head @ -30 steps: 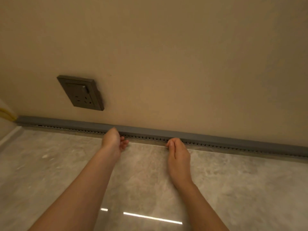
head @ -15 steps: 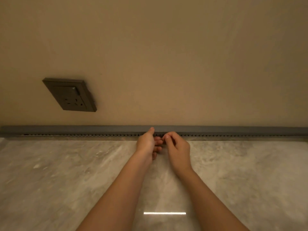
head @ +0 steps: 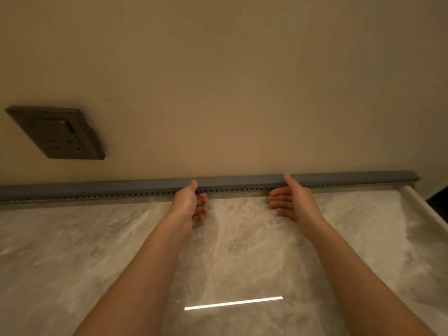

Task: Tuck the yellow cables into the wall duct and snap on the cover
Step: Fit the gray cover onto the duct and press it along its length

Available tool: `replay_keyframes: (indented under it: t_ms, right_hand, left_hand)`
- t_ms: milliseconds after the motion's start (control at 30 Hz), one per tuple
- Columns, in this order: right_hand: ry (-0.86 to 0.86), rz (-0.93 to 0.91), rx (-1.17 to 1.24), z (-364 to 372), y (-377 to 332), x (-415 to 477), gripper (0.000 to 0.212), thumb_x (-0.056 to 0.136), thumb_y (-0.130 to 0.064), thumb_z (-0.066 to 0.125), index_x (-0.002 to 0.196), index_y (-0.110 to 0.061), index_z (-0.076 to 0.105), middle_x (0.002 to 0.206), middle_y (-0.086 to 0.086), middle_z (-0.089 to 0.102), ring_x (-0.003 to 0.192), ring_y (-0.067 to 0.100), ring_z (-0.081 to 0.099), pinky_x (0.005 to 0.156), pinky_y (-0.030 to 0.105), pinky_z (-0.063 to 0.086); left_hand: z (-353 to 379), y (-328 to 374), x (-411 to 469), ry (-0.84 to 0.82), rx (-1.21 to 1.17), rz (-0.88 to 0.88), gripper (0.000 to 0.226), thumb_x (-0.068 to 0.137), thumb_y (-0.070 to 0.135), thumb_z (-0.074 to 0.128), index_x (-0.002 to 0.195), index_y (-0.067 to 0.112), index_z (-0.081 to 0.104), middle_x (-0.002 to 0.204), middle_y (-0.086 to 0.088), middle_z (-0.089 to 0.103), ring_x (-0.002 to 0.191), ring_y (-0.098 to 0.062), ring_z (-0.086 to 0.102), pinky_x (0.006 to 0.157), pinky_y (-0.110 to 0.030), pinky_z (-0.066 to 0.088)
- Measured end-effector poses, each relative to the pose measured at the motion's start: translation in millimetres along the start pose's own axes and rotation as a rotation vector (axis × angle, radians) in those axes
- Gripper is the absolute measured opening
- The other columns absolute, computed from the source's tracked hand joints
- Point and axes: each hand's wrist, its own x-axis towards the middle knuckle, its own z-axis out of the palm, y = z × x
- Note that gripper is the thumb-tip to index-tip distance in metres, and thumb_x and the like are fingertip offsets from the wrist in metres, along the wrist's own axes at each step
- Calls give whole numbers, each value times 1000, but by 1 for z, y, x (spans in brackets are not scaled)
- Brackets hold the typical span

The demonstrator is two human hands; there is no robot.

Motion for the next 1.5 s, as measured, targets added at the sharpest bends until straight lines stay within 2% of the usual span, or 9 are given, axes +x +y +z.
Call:
replay_keyframes:
  t_ms: [200, 333, 533, 667, 900, 967, 1133, 1267, 1500]
  right_hand:
    - [-18, -122, 61, -6, 6, 13, 51, 93, -28, 51, 51, -5, 68, 53, 8, 68, 49, 17, 62, 46, 18, 52]
    - [-51, -175, 109, -8, 12, 16, 51, 93, -28, 52, 49, -8, 69, 51, 6, 68, 49, 15, 64, 53, 19, 55]
    - [-17, -286, -57, -6, 20, 16, 55, 96, -34, 45, 52, -11, 68, 55, 6, 68, 56, 18, 66, 68, 30, 55]
    - [47, -429, -157, -3, 29, 14, 55, 97, -39, 40, 51, -21, 64, 50, -4, 65, 53, 14, 65, 67, 31, 54]
    - [4, -470, -176, -4, 30, 20, 57, 98, -37, 37, 54, -15, 65, 49, -1, 64, 51, 15, 63, 67, 37, 55]
    - [1, -478, -183, -4, 31, 20, 58, 99, -37, 36, 52, -17, 64, 47, -3, 62, 52, 16, 63, 67, 38, 55]
    - [24, -535, -242, -3, 30, 23, 60, 99, -34, 34, 53, -15, 67, 49, 2, 65, 54, 20, 64, 67, 39, 53]
    - [52, -538, -247, -1, 32, 26, 57, 99, -31, 37, 60, -9, 72, 58, 13, 70, 59, 28, 66, 68, 43, 53]
    - [67, -489, -215, -1, 31, 23, 54, 97, -32, 41, 59, -10, 71, 53, 8, 68, 53, 20, 65, 66, 42, 55]
  left_hand:
    - [6, -1, -1, 41, -5, 38, 47, 98, 43, 34, 67, 10, 49, 63, -3, 47, 50, -17, 42, 48, -26, 34]
    - [12, -2, -5, 81, -40, 47, 46, 98, 43, 34, 69, 9, 48, 63, -4, 46, 53, -18, 44, 51, -31, 43]
    - [20, -4, -4, 186, -116, 53, 46, 98, 43, 36, 71, 8, 47, 66, -6, 45, 58, -20, 48, 55, -35, 45]
    - [23, -9, 0, 238, -198, 87, 44, 96, 43, 40, 73, 7, 48, 68, -7, 47, 63, -21, 52, 59, -35, 48]
    - [60, -27, -1, 577, -226, 280, 45, 93, 45, 46, 67, 10, 50, 59, -7, 49, 48, -21, 50, 47, -34, 48]
    - [80, -38, -5, 550, -127, 320, 46, 92, 45, 48, 65, 8, 53, 58, -8, 51, 43, -21, 49, 43, -30, 46]
    - [132, -44, -10, 256, -46, 263, 50, 90, 50, 49, 74, 4, 62, 56, -5, 55, 31, -12, 45, 40, -22, 41]
    - [149, -49, -1, 272, -77, 265, 49, 93, 47, 46, 70, 5, 58, 55, -5, 53, 41, -16, 47, 49, -28, 42]
    - [145, -54, 8, 233, -91, 284, 53, 93, 46, 46, 59, 7, 55, 52, -9, 56, 42, -20, 49, 50, -28, 41]
